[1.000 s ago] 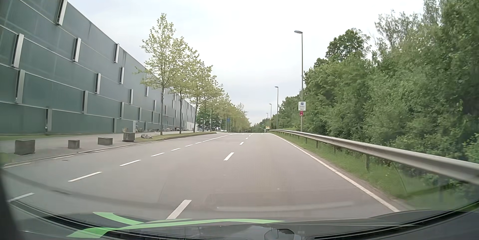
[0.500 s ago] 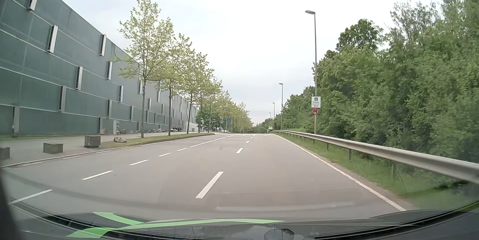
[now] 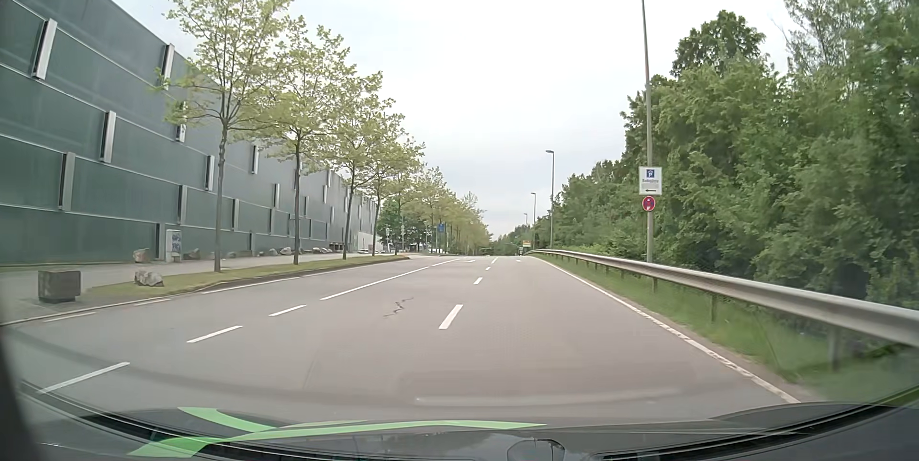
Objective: Follow the waypoints while adhering to traffic rules and regulations
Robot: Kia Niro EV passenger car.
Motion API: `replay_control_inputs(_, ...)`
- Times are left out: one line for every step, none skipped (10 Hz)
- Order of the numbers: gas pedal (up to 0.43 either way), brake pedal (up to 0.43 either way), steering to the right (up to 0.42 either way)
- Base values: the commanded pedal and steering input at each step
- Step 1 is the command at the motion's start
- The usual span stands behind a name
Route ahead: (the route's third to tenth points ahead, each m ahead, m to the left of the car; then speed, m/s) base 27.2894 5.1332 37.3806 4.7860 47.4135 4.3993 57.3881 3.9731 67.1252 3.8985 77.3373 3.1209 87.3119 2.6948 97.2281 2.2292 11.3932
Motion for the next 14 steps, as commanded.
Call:
replay_control_inputs(0.130,0.000,-0.018)
replay_control_inputs(0.130,0.000,-0.019)
replay_control_inputs(0.130,0.000,-0.020)
replay_control_inputs(0.130,0.000,-0.022)
replay_control_inputs(0.130,0.000,-0.024)
replay_control_inputs(0.130,0.000,-0.024)
replay_control_inputs(0.130,0.000,-0.024)
replay_control_inputs(0.130,0.000,-0.024)
replay_control_inputs(0.130,0.000,-0.022)
replay_control_inputs(0.130,0.000,-0.020)
replay_control_inputs(0.130,0.000,-0.015)
replay_control_inputs(0.118,0.000,-0.011)
replay_control_inputs(0.118,0.000,-0.008)
replay_control_inputs(0.110,0.000,-0.007)
